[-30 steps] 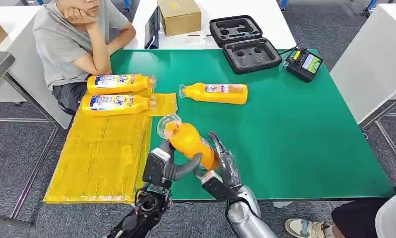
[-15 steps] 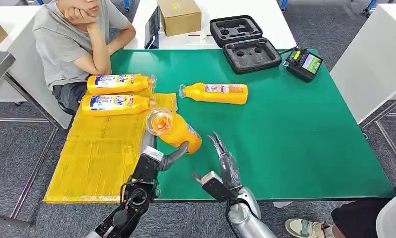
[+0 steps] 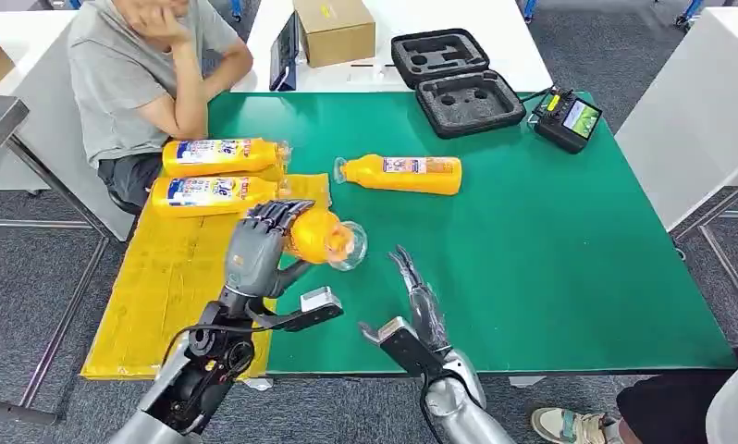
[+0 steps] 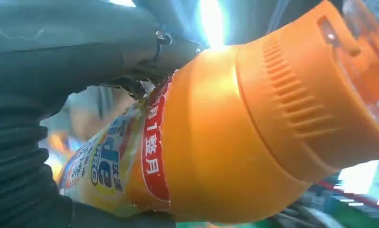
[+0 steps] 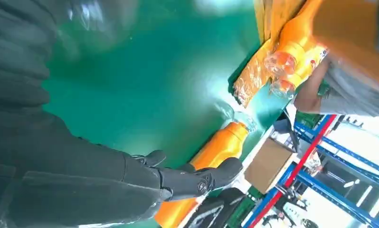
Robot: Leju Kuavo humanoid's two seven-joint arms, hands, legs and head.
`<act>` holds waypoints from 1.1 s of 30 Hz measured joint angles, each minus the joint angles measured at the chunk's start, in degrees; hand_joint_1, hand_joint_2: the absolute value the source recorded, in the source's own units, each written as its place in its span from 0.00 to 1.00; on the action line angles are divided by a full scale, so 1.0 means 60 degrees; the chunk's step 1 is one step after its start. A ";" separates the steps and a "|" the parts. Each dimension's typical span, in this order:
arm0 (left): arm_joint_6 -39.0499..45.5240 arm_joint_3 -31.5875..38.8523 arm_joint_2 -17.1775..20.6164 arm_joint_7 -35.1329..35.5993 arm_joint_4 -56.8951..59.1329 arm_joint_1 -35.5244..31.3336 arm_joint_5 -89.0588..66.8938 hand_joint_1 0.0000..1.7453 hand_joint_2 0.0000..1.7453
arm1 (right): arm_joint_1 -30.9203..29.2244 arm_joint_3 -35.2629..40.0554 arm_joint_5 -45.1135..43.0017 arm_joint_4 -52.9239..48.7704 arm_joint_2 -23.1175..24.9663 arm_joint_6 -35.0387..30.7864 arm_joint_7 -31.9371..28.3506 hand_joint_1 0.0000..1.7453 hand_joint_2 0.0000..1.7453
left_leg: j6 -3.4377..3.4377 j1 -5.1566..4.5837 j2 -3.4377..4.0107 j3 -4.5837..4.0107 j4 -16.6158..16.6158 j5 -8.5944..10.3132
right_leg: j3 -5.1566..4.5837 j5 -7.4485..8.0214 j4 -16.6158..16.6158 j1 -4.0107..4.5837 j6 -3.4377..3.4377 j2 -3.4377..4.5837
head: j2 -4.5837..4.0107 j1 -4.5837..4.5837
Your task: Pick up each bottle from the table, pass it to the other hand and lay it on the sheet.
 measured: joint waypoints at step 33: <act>-0.3836 -0.2579 0.2507 0.5161 0.0790 -0.1015 -0.3701 1.00 1.00 | -0.0470 0.0980 -0.1107 0.0510 -0.0004 0.0306 0.0000 0.00 1.00 | -0.0001 0.0006 0.0002 -0.0003 0.0000 0.0006 | -0.0004 0.0000 0.0001 0.0004 -0.0001 -0.0001 | 0.0000 0.0004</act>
